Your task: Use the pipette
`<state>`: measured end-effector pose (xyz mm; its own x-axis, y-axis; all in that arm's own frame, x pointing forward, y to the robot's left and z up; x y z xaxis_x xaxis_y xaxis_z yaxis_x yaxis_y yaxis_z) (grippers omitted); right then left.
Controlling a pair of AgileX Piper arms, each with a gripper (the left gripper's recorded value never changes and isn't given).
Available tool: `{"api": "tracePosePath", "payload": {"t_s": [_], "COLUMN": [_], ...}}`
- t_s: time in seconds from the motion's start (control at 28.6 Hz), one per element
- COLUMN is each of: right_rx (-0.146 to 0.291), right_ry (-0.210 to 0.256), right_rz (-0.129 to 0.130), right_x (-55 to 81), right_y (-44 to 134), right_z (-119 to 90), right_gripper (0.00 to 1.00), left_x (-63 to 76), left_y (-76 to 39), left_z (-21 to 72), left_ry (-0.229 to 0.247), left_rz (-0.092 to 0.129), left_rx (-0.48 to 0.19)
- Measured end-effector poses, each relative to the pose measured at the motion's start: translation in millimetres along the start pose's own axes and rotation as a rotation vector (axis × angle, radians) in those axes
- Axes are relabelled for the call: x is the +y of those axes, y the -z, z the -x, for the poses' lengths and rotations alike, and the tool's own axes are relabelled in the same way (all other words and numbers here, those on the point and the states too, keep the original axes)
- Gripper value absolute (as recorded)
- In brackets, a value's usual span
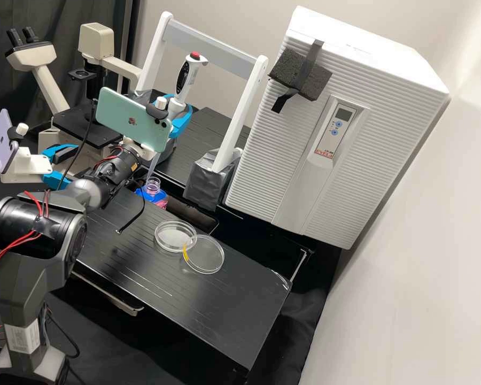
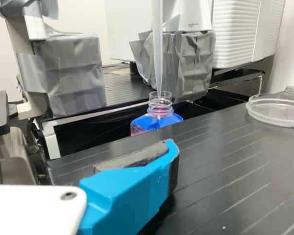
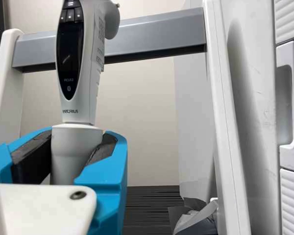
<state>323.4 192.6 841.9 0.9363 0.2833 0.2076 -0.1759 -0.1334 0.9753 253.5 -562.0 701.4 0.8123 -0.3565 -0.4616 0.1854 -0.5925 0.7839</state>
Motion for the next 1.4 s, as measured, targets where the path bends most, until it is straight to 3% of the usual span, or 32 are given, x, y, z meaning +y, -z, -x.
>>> {"api": "tracePosePath", "payload": {"t_s": [0.24, 0.59, 0.7, 0.94, 1.12, 1.26, 1.4], "right_rx": [-0.015, -0.011, -0.008, -0.020, -0.047, -0.068, -0.075], "right_ry": [-0.017, -0.064, -0.070, -0.056, -0.020, -0.002, 0.007], "right_rz": [0.003, -0.044, -0.044, -0.041, -0.032, -0.005, 0.002], "right_x": [8.0, 32.6, 33.0, 22.8, 9.4, 3.1, -2.5], "right_y": [-3.1, 12.3, 12.4, 7.1, -1.8, -8.7, -12.9], "right_z": [-4.2, -12.4, -12.4, -14.5, -12.6, -11.3, -8.3], "right_gripper": [0.00, 0.00, 0.00, 0.00, 0.00, 0.00, 0.00], "left_x": [-0.8, -1.3, -1.3, -1.3, -1.1, -1.1, -1.1], "left_y": [-3.7, -6.2, -6.0, -6.0, -5.4, -5.4, -5.4], "left_z": [-0.2, -0.2, -0.2, -0.2, -0.2, -0.2, -0.2], "left_ry": [0.001, 0.002, 0.001, 0.001, 0.001, 0.001, 0.001], "left_rz": [0.008, 0.011, 0.013, 0.013, 0.013, 0.013, 0.013], "left_rx": [-0.004, -0.010, -0.008, -0.008, -0.006, -0.006, -0.006]}}
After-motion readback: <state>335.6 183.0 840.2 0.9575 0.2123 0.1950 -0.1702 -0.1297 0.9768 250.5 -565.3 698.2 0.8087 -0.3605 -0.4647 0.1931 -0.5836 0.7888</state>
